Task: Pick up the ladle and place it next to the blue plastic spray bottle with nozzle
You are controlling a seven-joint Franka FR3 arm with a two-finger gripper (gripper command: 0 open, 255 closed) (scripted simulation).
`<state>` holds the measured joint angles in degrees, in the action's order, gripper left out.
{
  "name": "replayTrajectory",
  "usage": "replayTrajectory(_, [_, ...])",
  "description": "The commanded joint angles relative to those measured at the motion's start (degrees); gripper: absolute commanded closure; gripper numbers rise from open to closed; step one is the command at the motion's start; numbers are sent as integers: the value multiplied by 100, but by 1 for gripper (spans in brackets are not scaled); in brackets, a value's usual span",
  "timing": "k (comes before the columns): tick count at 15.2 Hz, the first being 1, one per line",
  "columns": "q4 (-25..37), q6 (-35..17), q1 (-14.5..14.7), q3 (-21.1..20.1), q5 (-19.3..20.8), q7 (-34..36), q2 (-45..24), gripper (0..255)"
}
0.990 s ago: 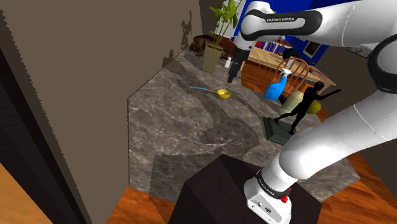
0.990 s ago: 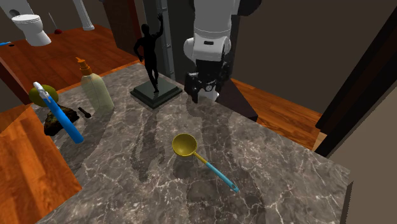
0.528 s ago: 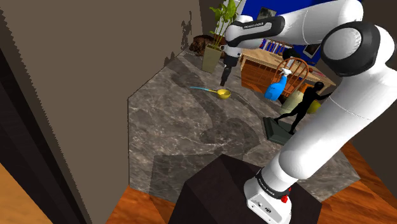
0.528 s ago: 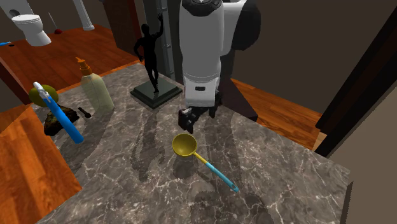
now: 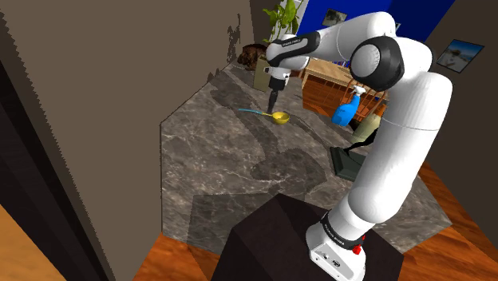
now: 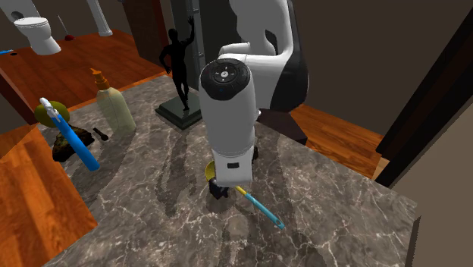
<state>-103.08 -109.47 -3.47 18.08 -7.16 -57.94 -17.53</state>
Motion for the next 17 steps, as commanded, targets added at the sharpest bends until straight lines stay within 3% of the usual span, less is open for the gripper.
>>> replayTrajectory(1, [-24,-98,-20,-13,-37,-62,-95,0])
replayTrajectory(6, [-329,-498,-14,-38,-91,-98,-196,0])
replayTrajectory(14, [-329,-497,-14,-38,-91,-98,-196,0])
replayTrajectory(15, [-329,-497,-14,-38,-91,-98,-196,255])
replayTrajectory(17, [-329,-497,-14,-38,-91,-98,-196,255])
